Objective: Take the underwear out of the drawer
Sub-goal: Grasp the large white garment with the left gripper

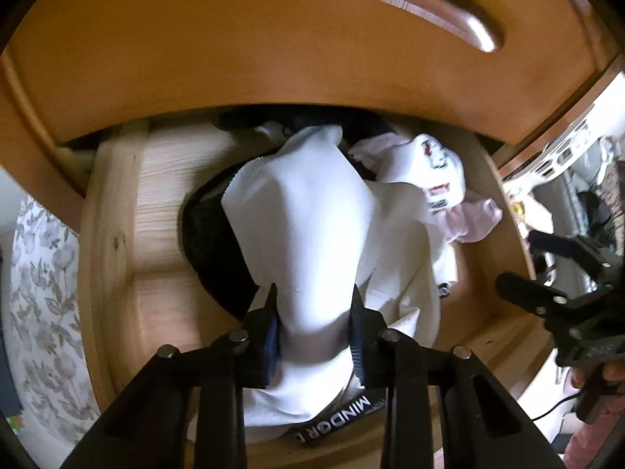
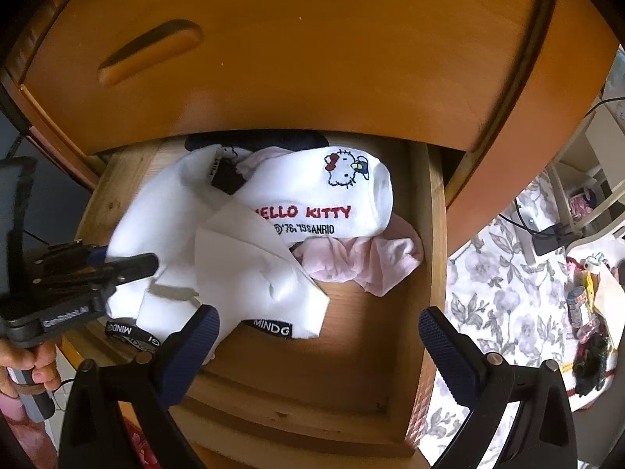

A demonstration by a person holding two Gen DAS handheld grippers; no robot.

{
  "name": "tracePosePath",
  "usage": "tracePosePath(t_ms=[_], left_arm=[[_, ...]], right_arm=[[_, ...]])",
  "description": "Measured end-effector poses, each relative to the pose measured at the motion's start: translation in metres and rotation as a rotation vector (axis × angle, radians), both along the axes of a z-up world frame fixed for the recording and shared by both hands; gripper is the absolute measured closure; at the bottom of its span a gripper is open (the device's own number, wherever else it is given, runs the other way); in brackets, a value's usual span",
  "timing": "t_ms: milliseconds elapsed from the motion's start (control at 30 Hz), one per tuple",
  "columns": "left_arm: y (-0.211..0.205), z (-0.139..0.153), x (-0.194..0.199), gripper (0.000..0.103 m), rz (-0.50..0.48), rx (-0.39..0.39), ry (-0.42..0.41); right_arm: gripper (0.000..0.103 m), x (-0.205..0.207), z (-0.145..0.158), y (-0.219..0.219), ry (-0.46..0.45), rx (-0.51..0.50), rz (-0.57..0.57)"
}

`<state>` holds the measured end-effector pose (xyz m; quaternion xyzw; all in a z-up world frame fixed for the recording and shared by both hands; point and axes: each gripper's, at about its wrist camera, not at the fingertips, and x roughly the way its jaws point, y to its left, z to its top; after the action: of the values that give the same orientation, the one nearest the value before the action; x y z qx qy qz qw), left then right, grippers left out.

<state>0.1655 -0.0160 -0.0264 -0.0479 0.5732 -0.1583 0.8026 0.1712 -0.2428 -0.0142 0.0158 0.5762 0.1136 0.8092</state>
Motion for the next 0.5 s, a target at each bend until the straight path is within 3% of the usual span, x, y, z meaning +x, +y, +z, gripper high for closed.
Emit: tracePosePath(t_ms=[500], left_arm=[[0.060,0.078,-0.039,0.075,0.123,-0.153,-0.224]], right_arm=[[0.000,-0.003,0.012,0.011,-0.039,-0.023,0.030]])
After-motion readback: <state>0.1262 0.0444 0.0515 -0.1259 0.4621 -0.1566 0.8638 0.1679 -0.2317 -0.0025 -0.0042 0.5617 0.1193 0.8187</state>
